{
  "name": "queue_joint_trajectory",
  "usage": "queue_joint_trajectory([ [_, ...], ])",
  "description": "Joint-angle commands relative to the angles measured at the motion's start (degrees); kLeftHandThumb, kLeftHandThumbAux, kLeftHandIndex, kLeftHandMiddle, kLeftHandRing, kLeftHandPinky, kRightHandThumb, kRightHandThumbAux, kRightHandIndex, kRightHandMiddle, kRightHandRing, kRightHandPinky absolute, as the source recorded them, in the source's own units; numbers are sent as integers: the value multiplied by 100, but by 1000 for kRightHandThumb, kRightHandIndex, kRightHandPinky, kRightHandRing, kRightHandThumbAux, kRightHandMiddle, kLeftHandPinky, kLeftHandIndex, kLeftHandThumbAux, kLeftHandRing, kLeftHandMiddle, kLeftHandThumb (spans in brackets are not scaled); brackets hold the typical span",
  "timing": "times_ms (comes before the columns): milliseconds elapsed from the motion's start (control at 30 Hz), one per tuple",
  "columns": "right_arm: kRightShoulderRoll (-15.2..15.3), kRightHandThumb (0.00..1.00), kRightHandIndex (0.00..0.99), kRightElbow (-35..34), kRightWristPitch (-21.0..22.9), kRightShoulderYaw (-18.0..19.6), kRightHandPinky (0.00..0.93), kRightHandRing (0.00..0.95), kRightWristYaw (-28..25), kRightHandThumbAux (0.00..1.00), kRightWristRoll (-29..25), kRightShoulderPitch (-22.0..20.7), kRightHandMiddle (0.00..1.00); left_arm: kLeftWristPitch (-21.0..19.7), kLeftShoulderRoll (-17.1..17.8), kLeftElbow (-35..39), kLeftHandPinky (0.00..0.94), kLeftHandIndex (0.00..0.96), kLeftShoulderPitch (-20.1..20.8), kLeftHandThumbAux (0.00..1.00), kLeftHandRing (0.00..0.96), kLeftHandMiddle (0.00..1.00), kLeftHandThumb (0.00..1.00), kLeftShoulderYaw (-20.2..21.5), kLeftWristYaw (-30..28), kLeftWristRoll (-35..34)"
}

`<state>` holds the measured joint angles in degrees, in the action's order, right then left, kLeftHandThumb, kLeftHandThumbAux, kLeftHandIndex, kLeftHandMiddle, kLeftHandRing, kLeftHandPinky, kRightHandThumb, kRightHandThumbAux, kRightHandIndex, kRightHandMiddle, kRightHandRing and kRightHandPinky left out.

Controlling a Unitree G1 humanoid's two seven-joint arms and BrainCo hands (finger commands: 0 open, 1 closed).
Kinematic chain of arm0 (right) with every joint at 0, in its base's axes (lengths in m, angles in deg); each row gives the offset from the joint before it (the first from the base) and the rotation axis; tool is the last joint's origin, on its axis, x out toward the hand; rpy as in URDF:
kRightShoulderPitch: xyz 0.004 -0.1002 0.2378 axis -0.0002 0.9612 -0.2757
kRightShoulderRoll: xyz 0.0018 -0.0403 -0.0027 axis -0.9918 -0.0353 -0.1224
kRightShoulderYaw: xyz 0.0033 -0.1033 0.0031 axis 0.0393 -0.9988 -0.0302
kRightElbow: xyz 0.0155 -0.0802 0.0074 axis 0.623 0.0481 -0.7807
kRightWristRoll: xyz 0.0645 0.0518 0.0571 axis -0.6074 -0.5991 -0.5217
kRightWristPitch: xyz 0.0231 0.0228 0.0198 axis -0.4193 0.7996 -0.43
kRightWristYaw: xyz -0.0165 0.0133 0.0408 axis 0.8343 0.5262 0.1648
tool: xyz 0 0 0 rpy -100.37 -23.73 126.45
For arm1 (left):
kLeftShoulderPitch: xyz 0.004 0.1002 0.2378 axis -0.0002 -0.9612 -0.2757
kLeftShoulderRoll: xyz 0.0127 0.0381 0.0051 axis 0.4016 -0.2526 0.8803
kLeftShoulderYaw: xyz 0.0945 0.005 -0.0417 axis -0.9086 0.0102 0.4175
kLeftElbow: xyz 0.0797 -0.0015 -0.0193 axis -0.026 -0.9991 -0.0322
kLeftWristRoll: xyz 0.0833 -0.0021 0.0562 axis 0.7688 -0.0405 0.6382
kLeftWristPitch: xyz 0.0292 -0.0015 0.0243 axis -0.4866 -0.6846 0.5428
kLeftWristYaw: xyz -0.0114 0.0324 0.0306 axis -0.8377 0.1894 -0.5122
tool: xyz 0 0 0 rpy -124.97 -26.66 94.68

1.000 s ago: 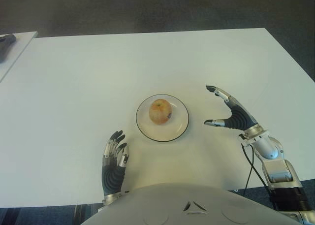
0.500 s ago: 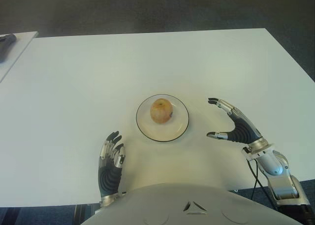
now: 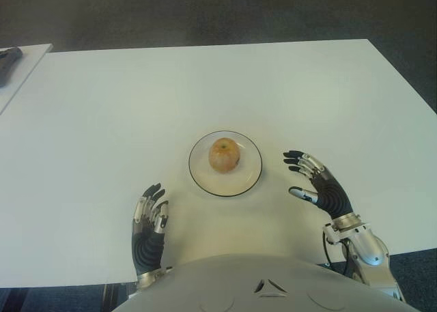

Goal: Put the apples into the plate.

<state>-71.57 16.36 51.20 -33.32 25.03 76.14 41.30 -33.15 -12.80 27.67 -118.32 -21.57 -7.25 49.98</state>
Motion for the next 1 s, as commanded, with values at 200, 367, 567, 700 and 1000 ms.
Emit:
queue_joint_trajectory([
  [200, -403, 549, 143, -64, 245, -170, 259, 235, -9, 649, -337, 338, 228, -70, 15, 34, 254, 169, -61, 480, 206, 184, 190, 67, -124, 20],
  [367, -542, 529, 141, 38, 235, -237, 262, 243, 39, 654, -295, 305, 230, -60, 9, 16, 254, 172, -54, 485, 206, 185, 193, 67, -164, 10],
  [567, -766, 523, 149, 223, 254, -296, 260, 245, 178, 664, -246, 234, 235, 27, 53, -4, 252, 168, -39, 489, 202, 176, 185, 74, -262, -39],
  [700, -939, 537, 156, 358, 248, -316, 262, 250, 323, 676, -213, 183, 245, 40, 43, -2, 255, 167, -49, 485, 205, 175, 179, 81, -298, -40],
  [1000, -1272, 559, 177, 507, 173, -434, 283, 268, 615, 680, -67, 271, 267, 88, 90, -86, 238, 156, -32, 482, 194, 166, 157, 157, -373, -31],
])
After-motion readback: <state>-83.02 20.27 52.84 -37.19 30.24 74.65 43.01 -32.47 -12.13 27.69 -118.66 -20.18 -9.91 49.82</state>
